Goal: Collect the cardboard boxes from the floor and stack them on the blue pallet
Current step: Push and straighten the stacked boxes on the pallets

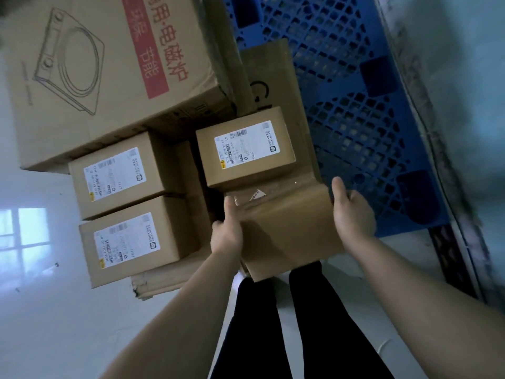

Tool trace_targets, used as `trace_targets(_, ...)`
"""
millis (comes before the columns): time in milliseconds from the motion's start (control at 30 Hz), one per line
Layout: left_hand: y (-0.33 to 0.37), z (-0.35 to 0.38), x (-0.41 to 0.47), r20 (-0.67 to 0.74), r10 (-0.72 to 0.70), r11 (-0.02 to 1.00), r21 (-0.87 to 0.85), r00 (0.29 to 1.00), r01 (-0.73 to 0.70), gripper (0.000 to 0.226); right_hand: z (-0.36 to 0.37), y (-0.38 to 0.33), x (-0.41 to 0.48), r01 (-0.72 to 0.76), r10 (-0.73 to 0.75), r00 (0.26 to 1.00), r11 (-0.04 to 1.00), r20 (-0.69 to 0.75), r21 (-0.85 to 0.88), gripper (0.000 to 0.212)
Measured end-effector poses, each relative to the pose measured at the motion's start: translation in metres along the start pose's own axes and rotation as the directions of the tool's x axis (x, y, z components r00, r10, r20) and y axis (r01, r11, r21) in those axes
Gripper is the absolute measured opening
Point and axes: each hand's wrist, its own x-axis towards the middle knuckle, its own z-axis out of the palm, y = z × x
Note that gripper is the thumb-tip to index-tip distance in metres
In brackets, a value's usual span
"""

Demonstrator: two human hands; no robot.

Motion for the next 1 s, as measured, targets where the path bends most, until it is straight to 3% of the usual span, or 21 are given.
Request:
trace_targets(167,-0.012,-0.016,-0.003,-0.005,0.005,0.996,-0.092,1.000,-0.005,0.037,0.004,0.010,-0.006,-0.082,0.045,0.977,0.982,0.208,0.173,0.050)
trace_targets(233,-0.014,-0.020,-0.004,0.023,0.020,0.992,-0.123,1.000,-0.017,0.019,0.005,0.013,-0.007,-0.135,0.072,0.960,0.966,0.270,0.220,0.048)
trace_targets(433,-0.021,-0.031,-0.001,0.033,0.106,0.950,-0.299,0.994,-0.092,0.020,0.002,0.023,-0.005,-0.173,0.045,0.966,0.842,0.253,0.510,0.034)
trace_targets(533,-0.027,-0.031,0.005,0.002,0.085,0.965,-0.249,0.996,-0.082,0.019,0.011,0.027,-0.004,-0.136,-0.004,0.956,0.879,0.292,0.457,0.011)
trace_targets(667,-0.036,-0.019,0.010,0.022,0.096,0.992,-0.087,0.995,-0.093,0.036,0.027,0.027,-0.010,-0.180,0.020,0.910,0.919,0.415,0.351,0.026)
trace_targets(1000,-0.007,-0.020,0.021,-0.137,0.340,0.939,0.100,0.930,-0.329,0.037,0.060,-0.008,-0.009,-0.020,-0.094,0.929,0.953,0.359,0.302,0.039)
